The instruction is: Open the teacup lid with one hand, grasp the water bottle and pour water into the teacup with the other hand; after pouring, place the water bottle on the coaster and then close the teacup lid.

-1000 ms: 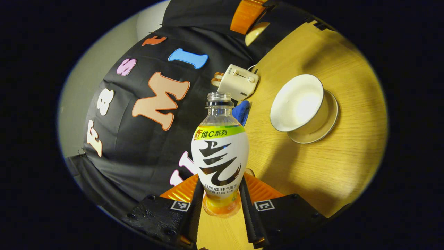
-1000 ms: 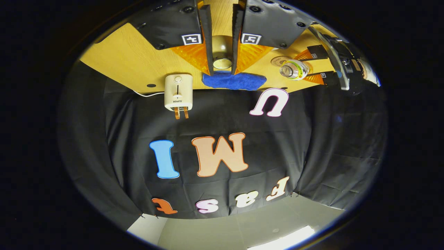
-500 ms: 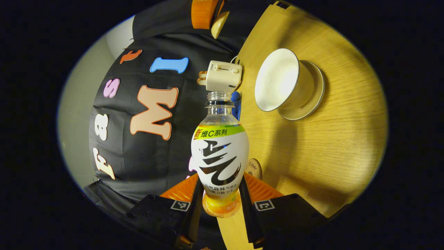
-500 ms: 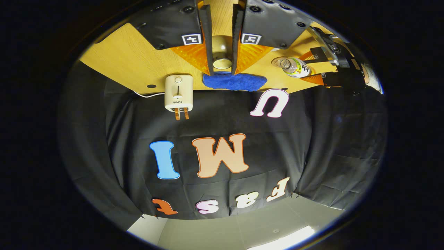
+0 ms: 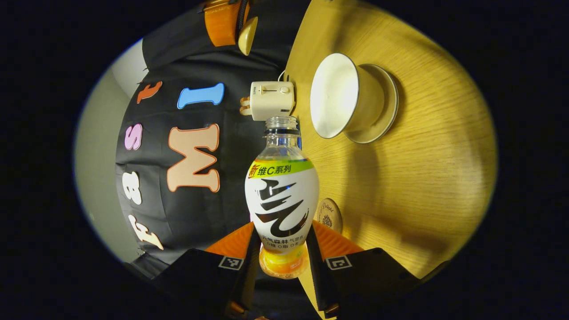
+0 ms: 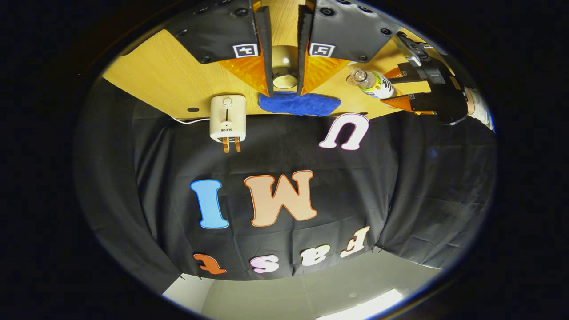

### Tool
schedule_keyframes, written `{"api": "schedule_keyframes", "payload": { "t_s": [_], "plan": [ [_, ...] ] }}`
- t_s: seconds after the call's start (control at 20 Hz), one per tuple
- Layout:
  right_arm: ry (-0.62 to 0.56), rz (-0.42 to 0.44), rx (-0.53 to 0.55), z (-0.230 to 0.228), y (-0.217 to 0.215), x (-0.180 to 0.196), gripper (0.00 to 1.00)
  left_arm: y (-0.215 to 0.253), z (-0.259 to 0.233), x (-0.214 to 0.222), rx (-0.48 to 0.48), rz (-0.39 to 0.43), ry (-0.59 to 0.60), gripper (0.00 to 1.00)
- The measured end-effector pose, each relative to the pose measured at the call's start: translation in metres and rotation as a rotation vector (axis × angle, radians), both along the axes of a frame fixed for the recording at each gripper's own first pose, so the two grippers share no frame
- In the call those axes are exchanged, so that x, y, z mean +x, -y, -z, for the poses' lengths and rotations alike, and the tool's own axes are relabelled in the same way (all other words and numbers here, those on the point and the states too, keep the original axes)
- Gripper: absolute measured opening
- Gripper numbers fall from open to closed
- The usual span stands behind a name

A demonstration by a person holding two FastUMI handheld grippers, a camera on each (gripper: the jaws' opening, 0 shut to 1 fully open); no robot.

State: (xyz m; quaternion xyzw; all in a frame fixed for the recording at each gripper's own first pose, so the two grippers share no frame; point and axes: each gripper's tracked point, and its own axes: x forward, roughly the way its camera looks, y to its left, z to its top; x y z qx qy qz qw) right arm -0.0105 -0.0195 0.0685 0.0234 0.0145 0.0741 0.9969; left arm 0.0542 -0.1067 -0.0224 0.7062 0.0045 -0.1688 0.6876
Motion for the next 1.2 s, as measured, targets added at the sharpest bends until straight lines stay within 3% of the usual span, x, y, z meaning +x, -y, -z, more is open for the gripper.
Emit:
{"api": "schedule_keyframes", "payload": {
  "t_s": [1.2],
  "plan": [
    [-0.032, -0.028, 0.005, 0.01, -0.007, 0.001, 0.27, 0.003, -0.023, -0.002, 0.332, 0.038, 0.073, 0.52]
  ]
}}
